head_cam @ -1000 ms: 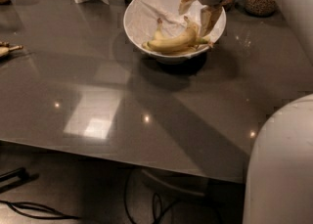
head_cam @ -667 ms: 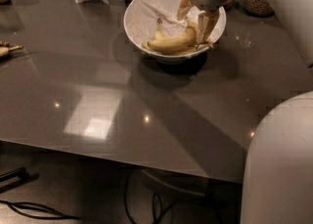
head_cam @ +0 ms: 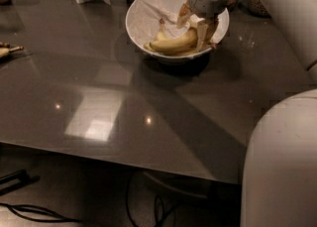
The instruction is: Pick banana from white bowl
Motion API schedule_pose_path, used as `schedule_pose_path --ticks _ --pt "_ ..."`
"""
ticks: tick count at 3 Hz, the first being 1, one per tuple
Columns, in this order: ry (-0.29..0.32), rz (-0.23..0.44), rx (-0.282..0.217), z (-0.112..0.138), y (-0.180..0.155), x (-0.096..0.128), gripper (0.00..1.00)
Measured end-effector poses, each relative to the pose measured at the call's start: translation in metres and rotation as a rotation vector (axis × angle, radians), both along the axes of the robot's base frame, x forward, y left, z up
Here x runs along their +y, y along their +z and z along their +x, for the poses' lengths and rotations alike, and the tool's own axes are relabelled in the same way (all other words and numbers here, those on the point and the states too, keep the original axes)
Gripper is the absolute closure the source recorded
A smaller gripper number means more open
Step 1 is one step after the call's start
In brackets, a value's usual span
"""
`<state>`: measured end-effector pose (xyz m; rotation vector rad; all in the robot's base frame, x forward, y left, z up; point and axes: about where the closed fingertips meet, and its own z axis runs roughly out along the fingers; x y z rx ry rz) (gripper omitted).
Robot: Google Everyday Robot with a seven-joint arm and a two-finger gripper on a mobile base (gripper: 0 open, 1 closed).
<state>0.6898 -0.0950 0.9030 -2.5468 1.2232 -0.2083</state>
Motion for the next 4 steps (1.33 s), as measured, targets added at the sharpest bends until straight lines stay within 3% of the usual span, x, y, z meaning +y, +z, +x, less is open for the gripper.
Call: schedule_pose_path --ticks 1,2,4 --pt "0.001 0.000 0.008 -0.001 -0.003 0.001 0.39" --pt "-0.005 -0.003 0.017 -0.002 -0.008 0.000 0.58" --pt "-0.035 0.009 -0.009 -0.006 0.003 -0.005 1.00"
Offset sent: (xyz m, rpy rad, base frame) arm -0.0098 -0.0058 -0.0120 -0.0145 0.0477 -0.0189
